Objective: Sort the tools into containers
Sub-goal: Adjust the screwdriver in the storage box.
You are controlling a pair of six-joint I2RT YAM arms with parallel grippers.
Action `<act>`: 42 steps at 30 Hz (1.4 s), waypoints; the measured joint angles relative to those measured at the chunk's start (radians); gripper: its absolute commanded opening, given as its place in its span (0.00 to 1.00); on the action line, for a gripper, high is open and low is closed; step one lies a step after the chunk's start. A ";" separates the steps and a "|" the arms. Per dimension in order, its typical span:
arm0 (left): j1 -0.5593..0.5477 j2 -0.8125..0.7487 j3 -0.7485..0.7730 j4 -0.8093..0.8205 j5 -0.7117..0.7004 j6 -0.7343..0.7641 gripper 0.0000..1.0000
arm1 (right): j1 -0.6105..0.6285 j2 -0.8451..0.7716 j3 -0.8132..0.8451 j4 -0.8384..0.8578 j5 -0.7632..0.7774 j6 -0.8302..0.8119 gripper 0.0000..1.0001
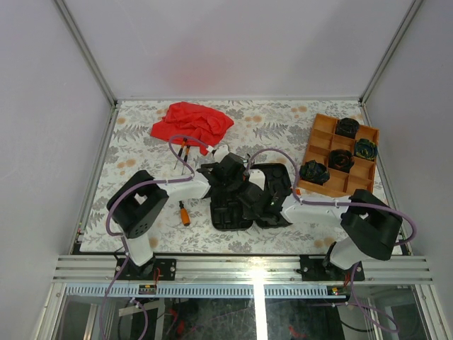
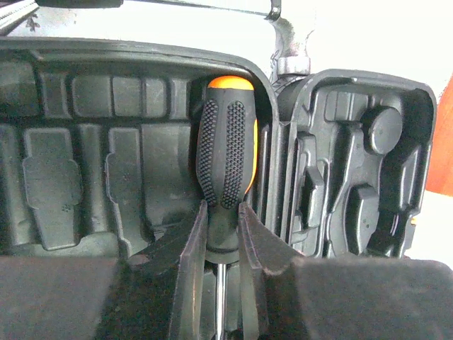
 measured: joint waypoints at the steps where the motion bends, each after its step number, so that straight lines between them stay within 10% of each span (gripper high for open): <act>1: 0.000 0.002 0.000 0.003 -0.003 0.000 0.00 | 0.006 0.005 0.000 0.008 0.014 0.011 0.00; 20: 0.013 0.012 -0.018 0.070 -0.093 0.032 0.00 | 0.063 0.080 -0.029 0.242 0.153 0.134 0.00; 42: -0.011 -0.188 -0.230 0.077 -0.005 -0.058 0.00 | 0.008 -0.075 -0.003 -0.092 -0.119 -0.072 0.06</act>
